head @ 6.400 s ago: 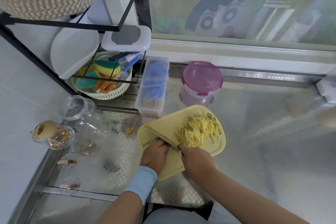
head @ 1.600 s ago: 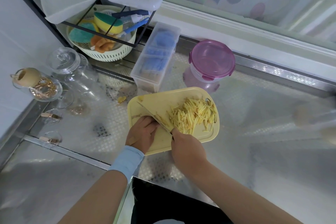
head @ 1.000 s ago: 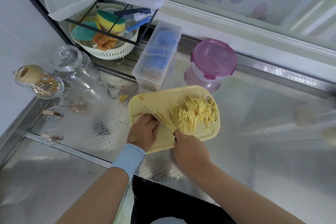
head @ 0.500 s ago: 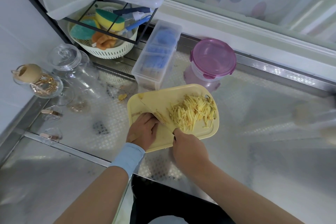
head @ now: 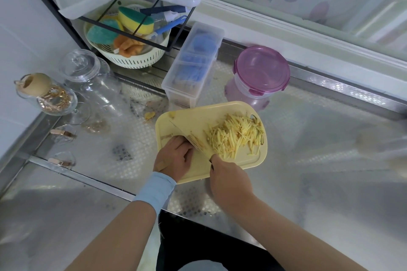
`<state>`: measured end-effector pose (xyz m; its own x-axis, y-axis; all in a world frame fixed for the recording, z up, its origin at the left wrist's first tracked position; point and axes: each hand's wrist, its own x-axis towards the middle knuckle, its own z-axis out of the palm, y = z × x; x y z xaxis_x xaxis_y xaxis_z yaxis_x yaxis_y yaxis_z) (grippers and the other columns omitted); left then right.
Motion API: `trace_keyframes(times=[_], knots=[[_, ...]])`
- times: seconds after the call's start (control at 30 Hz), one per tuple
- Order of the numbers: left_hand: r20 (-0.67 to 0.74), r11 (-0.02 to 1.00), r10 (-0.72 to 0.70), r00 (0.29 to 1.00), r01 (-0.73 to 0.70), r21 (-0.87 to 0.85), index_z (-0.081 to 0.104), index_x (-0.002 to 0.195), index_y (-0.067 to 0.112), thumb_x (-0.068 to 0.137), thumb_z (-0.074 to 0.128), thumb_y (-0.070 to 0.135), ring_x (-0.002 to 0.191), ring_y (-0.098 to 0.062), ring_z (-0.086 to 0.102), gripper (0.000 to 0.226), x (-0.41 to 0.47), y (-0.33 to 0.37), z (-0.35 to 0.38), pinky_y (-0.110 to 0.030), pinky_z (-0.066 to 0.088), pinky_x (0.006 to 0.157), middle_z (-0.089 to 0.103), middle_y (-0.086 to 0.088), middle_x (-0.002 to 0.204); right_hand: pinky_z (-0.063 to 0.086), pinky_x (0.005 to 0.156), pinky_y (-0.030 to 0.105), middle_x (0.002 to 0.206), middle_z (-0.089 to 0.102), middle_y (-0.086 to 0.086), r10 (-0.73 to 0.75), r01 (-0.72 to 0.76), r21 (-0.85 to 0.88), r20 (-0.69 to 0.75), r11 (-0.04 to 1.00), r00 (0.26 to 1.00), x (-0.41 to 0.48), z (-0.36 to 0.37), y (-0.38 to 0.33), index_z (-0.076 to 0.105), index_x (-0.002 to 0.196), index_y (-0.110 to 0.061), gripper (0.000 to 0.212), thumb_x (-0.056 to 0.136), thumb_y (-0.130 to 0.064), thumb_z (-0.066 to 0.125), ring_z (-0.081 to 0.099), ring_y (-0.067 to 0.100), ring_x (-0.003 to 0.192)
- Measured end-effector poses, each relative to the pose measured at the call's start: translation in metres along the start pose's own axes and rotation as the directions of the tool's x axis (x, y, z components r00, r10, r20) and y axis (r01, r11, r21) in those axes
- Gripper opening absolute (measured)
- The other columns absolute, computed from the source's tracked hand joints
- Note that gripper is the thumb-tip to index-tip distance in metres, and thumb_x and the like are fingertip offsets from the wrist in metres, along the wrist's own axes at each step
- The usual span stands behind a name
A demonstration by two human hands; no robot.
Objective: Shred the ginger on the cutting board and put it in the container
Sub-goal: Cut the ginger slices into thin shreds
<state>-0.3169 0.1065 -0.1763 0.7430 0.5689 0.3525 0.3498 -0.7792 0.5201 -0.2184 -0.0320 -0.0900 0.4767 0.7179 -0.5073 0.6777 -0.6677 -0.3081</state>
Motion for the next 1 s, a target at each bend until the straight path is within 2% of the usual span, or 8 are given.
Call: trace_keyframes(times=[0.17,0.27,0.33,0.43,0.57,0.7,0.83,1.0], knots=[[0.013,1.000,-0.007,1.000,0.007,0.001,0.072,0.081,0.006,0.087,0.050,0.014,0.086,-0.020,0.055,0.025,0.000,0.000,0.000,-0.021,0.040,0.069,0.068,-0.008,0.087,0.033,0.051,0.033,0.067,0.045,0.002,0.008,-0.008,-0.010,-0.015,1.000,1.000,0.014,0.001,-0.010,0.036,0.095,-0.017,0.013,0.096,-0.004,0.041,0.042,0.020,0.055],[-0.006,1.000,-0.003,1.000,0.003,0.010,0.072,0.080,0.006,0.087,0.050,0.014,0.088,-0.018,0.054,0.024,0.001,0.002,-0.001,-0.019,0.038,0.071,0.068,-0.007,0.088,0.032,0.051,0.033,0.068,0.045,0.002,-0.012,0.013,0.009,-0.025,1.000,1.000,0.016,-0.001,-0.010,0.037,0.095,-0.016,0.011,0.097,-0.006,0.039,0.043,0.022,0.058],[-0.022,1.000,0.014,1.000,-0.014,0.016,0.072,0.079,0.005,0.087,0.050,0.013,0.088,-0.019,0.053,0.025,0.001,0.002,0.000,-0.019,0.038,0.072,0.068,-0.009,0.087,0.030,0.048,0.032,0.072,0.048,0.003,-0.006,0.007,0.014,-0.016,1.000,1.000,0.011,-0.002,-0.005,0.041,0.098,-0.014,0.008,0.097,-0.006,0.038,0.042,0.020,0.057],[-0.024,1.000,0.016,1.000,-0.015,0.020,0.072,0.080,0.005,0.087,0.050,0.014,0.088,-0.019,0.054,0.025,0.000,0.001,0.000,-0.020,0.039,0.072,0.068,-0.009,0.089,0.033,0.051,0.033,0.077,0.049,0.003,-0.002,0.002,-0.031,0.007,1.000,1.000,0.003,0.002,0.002,0.044,0.108,-0.011,0.014,0.095,-0.005,0.040,0.041,0.020,0.057],[-0.017,1.000,0.004,1.000,-0.004,0.004,0.072,0.080,0.006,0.087,0.051,0.015,0.088,-0.018,0.054,0.024,0.000,0.001,0.001,-0.019,0.038,0.071,0.068,-0.007,0.089,0.033,0.051,0.033,0.070,0.048,0.005,0.018,-0.018,0.019,-0.004,1.000,1.000,0.008,0.003,-0.002,0.036,0.096,-0.016,0.012,0.095,-0.004,0.038,0.047,0.025,0.060],[0.021,1.000,0.018,1.000,-0.018,0.002,0.071,0.083,0.005,0.090,0.049,0.015,0.086,-0.024,0.055,0.026,0.000,-0.003,0.003,-0.031,0.045,0.072,0.066,-0.010,0.089,0.026,0.046,0.031,0.067,0.043,0.002,0.012,-0.012,0.009,-0.032,1.000,0.999,0.014,0.001,-0.007,0.036,0.095,-0.017,0.013,0.097,-0.005,0.040,0.039,0.019,0.055],[-0.020,1.000,-0.025,0.999,0.026,0.015,0.070,0.079,0.004,0.089,0.049,0.014,0.081,-0.025,0.053,0.025,0.000,0.004,0.003,-0.033,0.044,0.070,0.064,-0.010,0.084,0.026,0.045,0.032,0.067,0.045,0.003,-0.005,0.005,0.016,-0.040,1.000,0.999,0.013,0.000,-0.008,0.037,0.094,-0.016,0.012,0.096,-0.004,0.038,0.042,0.022,0.057],[-0.070,0.998,-0.054,0.996,0.055,0.012,0.070,0.079,0.003,0.087,0.048,0.012,0.084,-0.024,0.053,0.025,-0.002,0.009,0.005,-0.032,0.044,0.075,0.066,-0.012,0.085,0.031,0.048,0.033,0.069,0.048,0.005,-0.019,0.021,0.040,-0.042,0.999,0.999,0.003,0.002,0.000,0.038,0.097,-0.016,0.009,0.097,-0.007,0.038,0.051,0.030,0.064]])
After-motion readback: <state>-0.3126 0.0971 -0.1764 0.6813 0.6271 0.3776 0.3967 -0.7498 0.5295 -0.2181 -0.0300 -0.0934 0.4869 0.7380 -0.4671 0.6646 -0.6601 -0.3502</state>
